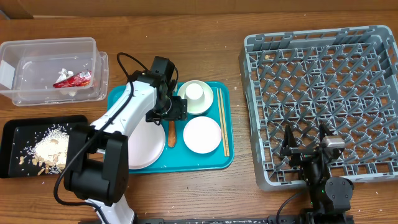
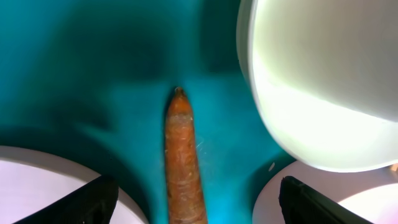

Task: Sort waste into correct bins and load items into the dishwasher
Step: 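Lower the left gripper and grasp the carrot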

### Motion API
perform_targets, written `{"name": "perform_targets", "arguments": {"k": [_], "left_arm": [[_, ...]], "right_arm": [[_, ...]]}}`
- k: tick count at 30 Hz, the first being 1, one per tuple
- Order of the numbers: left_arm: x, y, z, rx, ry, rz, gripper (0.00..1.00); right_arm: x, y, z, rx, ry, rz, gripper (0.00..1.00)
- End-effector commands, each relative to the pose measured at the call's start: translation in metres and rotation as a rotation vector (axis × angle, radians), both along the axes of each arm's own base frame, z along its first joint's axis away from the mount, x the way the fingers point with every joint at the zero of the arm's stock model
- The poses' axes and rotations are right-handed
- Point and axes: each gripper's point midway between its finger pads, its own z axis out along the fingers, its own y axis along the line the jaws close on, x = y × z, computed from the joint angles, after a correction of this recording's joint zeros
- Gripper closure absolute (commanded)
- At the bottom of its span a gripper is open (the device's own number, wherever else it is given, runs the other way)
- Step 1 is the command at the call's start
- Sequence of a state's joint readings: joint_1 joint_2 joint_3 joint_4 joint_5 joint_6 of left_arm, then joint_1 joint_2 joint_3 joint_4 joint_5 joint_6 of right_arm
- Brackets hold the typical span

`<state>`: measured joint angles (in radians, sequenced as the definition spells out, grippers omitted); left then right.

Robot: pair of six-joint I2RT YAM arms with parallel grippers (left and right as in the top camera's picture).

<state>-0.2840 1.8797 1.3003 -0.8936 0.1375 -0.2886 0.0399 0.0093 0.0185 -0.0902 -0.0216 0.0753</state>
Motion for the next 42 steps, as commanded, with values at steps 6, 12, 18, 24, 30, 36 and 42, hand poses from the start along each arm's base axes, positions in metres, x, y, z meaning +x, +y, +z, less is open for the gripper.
{"name": "perform_targets", "arguments": {"k": [6, 12, 18, 24, 30, 36, 42], "left_arm": [[-0.003, -0.002, -0.008, 0.019, 0.017, -0.001, 0.16], [-0.007, -0.001, -0.012, 0.025, 0.039, 0.003, 0.16], [-0.011, 0.0, -0.023, 0.034, 0.075, 0.016, 0.18], [-0.014, 0.001, -0.031, 0.043, 0.1, 0.016, 0.19], [-0.014, 0.001, -0.033, 0.044, 0.103, 0.016, 0.19], [-0.015, 0.0, -0.033, 0.038, 0.109, 0.017, 0.25], [-0.018, 0.002, -0.033, 0.043, 0.125, 0.038, 0.25]], "right_arm": [[0.0, -0.001, -0.002, 0.003, -0.001, -0.007, 0.0], [0.0, -0.001, -0.002, 0.003, -0.001, -0.007, 0.0], [0.0, -0.001, -0.002, 0.003, -0.001, -0.007, 0.0], [0.0, -0.001, -0.002, 0.003, -0.001, -0.007, 0.0], [0.0, -0.001, -0.002, 0.003, -0.001, -0.007, 0.0], [0.0, -0.001, -0.002, 0.003, -0.001, -0.007, 0.0], [0.0, -0.001, -0.002, 0.003, -0.001, -0.007, 0.0]]}}
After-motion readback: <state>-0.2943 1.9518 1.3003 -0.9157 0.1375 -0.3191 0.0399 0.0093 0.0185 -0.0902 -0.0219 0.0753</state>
